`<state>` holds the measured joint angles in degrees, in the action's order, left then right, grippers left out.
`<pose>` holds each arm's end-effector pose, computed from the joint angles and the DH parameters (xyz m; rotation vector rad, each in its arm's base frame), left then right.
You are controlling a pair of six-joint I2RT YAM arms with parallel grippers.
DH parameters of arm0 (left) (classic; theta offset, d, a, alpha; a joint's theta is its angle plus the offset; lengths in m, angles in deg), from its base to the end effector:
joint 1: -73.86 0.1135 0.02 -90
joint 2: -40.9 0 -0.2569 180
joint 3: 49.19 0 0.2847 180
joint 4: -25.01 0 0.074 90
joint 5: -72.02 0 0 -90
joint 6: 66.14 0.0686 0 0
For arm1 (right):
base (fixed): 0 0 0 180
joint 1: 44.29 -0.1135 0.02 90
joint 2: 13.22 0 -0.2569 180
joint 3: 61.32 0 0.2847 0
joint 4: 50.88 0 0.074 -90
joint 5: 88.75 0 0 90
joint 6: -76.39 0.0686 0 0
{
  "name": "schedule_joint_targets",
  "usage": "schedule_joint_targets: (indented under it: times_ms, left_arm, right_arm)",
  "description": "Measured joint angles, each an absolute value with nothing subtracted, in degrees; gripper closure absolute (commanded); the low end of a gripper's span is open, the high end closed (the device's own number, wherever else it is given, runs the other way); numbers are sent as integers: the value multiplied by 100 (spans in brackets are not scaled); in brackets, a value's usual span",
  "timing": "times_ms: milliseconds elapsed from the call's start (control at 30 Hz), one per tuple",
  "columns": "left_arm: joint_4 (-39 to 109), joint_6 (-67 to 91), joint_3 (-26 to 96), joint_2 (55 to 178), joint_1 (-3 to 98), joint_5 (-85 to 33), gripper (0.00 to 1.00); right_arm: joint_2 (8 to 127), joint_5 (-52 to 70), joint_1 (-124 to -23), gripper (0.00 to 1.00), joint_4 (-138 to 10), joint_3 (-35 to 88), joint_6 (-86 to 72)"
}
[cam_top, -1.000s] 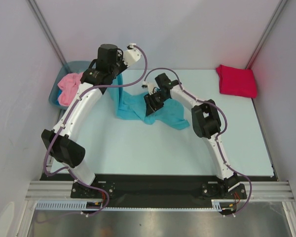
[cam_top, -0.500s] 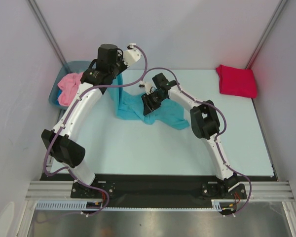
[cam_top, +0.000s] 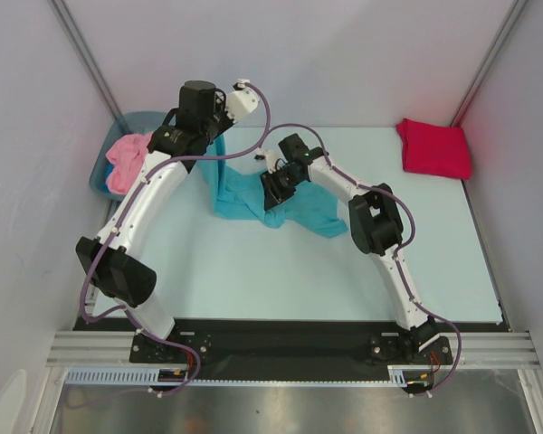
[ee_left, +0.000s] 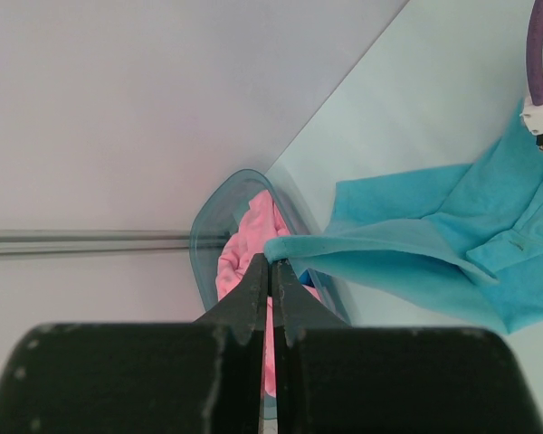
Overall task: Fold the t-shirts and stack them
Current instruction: Flatten the tshirt out
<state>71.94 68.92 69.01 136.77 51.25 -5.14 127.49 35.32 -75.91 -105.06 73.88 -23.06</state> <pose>0.4099 -0.1542 0.4186 1.0011 1.7549 0.4742 0.4637 0.3306 0.1359 -1.1108 2.3522 0.9145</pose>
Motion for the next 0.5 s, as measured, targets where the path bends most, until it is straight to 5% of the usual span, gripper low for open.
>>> schedule_joint_targets:
  times_ms: [500]
  left_arm:
    - [7194, 6885, 6901, 13662, 5123, -516, 100]
  right_arm:
    - [12749, 3403, -7481, 68, -10399, 7292, -2311]
